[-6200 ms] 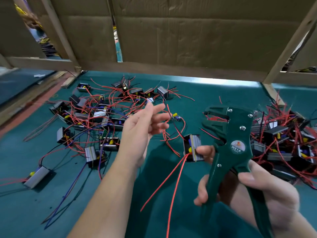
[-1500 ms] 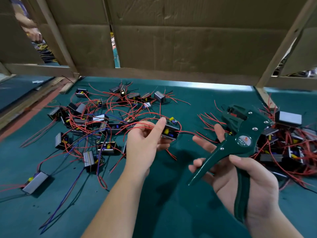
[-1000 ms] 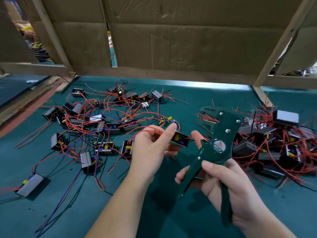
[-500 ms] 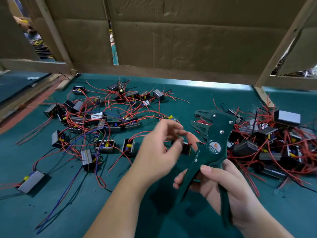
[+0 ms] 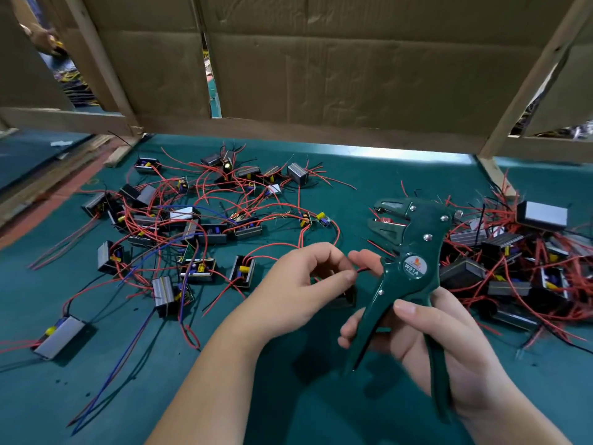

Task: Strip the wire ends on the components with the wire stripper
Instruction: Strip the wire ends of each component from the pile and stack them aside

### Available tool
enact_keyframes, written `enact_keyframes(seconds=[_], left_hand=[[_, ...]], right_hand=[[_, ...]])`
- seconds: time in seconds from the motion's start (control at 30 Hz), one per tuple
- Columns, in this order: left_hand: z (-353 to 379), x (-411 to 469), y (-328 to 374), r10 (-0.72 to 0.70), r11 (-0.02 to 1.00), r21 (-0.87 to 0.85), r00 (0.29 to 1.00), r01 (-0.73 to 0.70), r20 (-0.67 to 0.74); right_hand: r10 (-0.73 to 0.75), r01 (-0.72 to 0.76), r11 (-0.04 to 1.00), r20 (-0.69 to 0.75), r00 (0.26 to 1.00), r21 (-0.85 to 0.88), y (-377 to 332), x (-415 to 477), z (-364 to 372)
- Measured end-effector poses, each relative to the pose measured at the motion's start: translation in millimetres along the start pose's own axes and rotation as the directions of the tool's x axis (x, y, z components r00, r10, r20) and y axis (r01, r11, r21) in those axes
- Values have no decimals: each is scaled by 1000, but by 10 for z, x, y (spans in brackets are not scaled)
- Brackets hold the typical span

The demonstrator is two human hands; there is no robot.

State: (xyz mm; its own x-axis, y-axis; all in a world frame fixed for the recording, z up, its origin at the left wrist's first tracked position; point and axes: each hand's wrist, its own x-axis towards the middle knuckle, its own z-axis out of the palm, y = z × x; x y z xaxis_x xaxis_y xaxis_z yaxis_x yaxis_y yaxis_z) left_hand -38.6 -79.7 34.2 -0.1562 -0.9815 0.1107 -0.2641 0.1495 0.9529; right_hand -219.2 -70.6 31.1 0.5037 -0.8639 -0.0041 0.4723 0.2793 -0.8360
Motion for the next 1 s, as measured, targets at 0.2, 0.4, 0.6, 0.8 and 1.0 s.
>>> enact_keyframes(seconds=[0.2, 0.4, 0.6, 0.8, 1.0], left_hand=[[51, 20, -5, -74, 971, -233, 996, 59, -57], [87, 19, 36, -106, 936, -345, 989, 63, -107], [77, 23, 77, -111, 950, -301, 990, 79, -91], [158, 41, 77, -154, 936, -341, 971, 84, -184], [168, 51, 78, -170, 911, -409, 948, 48, -268]], right_hand=[[-60, 60, 998, -24, 998, -30, -33, -11, -30], [-41, 42, 998, 11, 999, -51, -14, -20, -19], [-21, 21, 998, -9, 1000, -59, 0, -13, -21], [-2, 0, 998, -28, 1000, -68, 6, -36, -17], [-54, 54, 996, -8, 998, -73, -24, -11, -2]])
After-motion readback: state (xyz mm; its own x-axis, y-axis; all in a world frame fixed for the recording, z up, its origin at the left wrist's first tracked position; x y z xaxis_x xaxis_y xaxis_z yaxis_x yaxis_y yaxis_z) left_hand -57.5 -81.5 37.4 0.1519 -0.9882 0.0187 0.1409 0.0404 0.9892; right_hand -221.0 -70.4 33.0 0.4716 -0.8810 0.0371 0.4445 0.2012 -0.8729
